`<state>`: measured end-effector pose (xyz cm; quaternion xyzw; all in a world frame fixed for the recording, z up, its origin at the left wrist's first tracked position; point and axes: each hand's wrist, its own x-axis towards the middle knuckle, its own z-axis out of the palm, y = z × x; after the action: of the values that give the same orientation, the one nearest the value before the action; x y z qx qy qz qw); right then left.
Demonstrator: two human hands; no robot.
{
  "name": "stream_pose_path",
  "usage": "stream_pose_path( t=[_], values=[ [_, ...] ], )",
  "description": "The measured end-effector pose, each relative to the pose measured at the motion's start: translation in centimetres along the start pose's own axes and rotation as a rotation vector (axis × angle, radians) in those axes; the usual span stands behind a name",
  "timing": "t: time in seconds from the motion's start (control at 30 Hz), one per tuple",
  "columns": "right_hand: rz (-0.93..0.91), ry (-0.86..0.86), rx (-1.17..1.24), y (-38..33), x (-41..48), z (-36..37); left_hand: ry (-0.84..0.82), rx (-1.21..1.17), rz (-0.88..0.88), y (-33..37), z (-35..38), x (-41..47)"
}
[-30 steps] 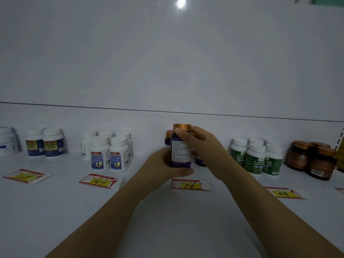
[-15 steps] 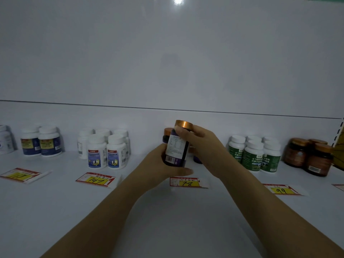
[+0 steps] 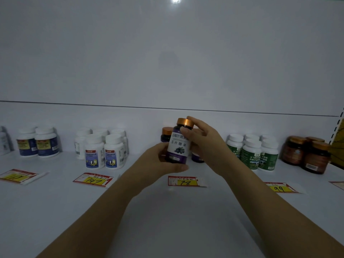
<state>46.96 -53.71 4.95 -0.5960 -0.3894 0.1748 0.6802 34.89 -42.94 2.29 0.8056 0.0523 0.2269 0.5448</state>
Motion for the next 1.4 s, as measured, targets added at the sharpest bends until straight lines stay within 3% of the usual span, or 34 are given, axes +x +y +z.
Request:
stream_pose_path(
  t=[0.27, 0.43, 0.53, 0.67, 0.8, 0.87, 0.97, 1.07, 1.17, 1.27, 1.4],
  values=[
    [-0.031, -0.111, -0.086, -0.3, 0.1, -0.3, 0.024, -0.023, 0.011, -0.7, -0.2, 0.4],
    [-0.527, -0.105, -0.527, -0.5, -1.3, 1.7, 0.261, 0.186, 0.144, -1.7, -1.1, 1.1],
    [-0.748, -0.097, -0.614, 0.0, -1.6, 2.5, 0.389, 0.234, 0.301, -2.1, -1.6, 1.4],
    [-0.810, -0.090, -0.606, 0.1, -1.7, 2.6, 0.439, 0.229, 0.369, -1.7, -1.5, 1.3],
    [-0.836, -0.031, -0.595, -0.4, -1.7, 2.1, 0.325, 0.212, 0.237, -0.9, -1.5, 0.9],
    [-0.731, 0.032, -0.568, -1.0, -1.5, 1.6, 0.145, 0.065, 0.118, -0.1, -1.3, 0.3],
    [-0.311, 0.072, -0.478, -1.9, -1.2, 0.9, -0.074, -0.178, -0.091, 0.8, -0.9, 0.0],
    [0.050, 0.048, -0.307, -1.5, -0.5, 0.3, -0.144, -0.332, -0.277, 1.0, -0.8, 0.0],
    [0.294, -0.005, -0.106, -1.0, -0.4, 0.0, -0.156, -0.349, -0.368, 0.9, -0.8, -0.3],
    [0.407, -0.020, -0.017, -0.6, -0.5, -0.4, -0.153, -0.367, -0.404, 0.8, -0.9, -0.5],
    [0.393, -0.029, -0.017, -0.6, -0.3, -0.5, -0.151, -0.359, -0.382, 0.7, -0.8, -0.3]
  ],
)
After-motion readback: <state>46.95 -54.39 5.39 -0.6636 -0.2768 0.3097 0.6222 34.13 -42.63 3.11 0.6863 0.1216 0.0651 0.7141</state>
